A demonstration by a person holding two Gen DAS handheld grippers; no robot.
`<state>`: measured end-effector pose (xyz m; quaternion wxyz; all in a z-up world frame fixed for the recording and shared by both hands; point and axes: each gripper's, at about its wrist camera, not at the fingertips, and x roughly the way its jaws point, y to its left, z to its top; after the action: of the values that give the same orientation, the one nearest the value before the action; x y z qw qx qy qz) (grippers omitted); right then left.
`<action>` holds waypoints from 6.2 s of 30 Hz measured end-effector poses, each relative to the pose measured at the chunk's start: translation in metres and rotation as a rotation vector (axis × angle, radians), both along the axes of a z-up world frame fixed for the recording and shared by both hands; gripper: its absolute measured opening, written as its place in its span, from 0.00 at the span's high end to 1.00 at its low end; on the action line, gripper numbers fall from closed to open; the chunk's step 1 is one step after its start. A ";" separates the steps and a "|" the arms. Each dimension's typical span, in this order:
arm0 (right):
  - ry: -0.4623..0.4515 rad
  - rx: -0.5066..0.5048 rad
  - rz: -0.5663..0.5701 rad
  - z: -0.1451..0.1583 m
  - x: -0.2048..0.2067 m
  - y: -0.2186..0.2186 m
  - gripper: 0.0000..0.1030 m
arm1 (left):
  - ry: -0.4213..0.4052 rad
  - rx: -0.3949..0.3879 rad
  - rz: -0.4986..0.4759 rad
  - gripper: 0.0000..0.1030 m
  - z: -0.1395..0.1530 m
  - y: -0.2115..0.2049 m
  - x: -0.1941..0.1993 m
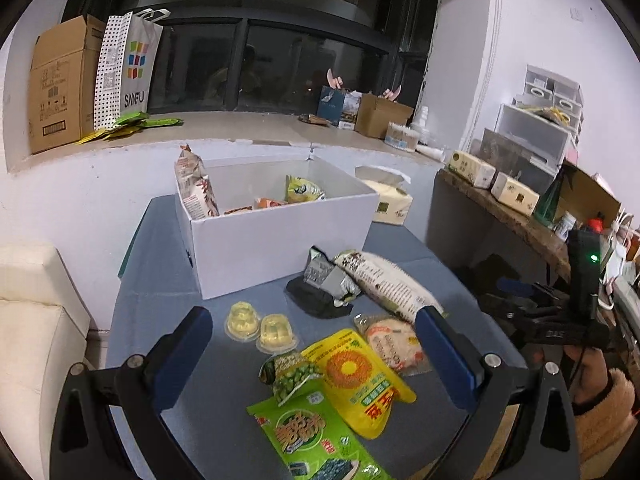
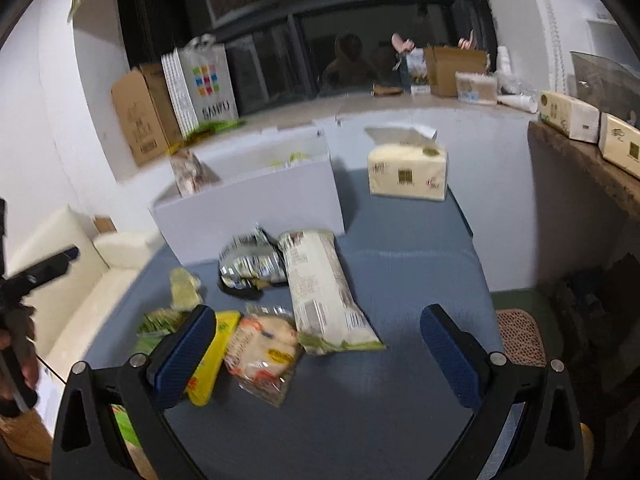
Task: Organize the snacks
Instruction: 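Withdraw both grippers from the box back to the snack pile, then grasp the tall white-and-red bag with the right gripper while the left grasps the green garlic pack, then carry both packs over the white box and open both grippers, then withdraw both grippers from the box back to the snack pile, then grasp the silver foil pack with the right gripper while the left grasps a jelly cup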
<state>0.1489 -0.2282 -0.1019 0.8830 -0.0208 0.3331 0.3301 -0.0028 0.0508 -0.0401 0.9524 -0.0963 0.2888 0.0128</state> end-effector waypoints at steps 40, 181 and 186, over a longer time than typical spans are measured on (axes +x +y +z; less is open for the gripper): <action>0.083 0.096 0.072 -0.003 0.028 0.013 0.68 | 0.223 -0.035 -0.028 0.00 -0.073 0.019 0.033; 0.103 0.010 0.261 -0.005 0.042 0.129 0.27 | 0.142 -0.072 0.061 0.00 -0.063 0.046 0.045; 0.099 0.102 0.219 0.006 0.025 0.102 0.26 | 0.231 -0.093 0.073 0.00 -0.082 0.063 0.087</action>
<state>0.1735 -0.1263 -0.0962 0.8241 0.0045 0.3548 0.4416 0.0839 0.1135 -0.1220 0.9063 -0.1486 0.3932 0.0451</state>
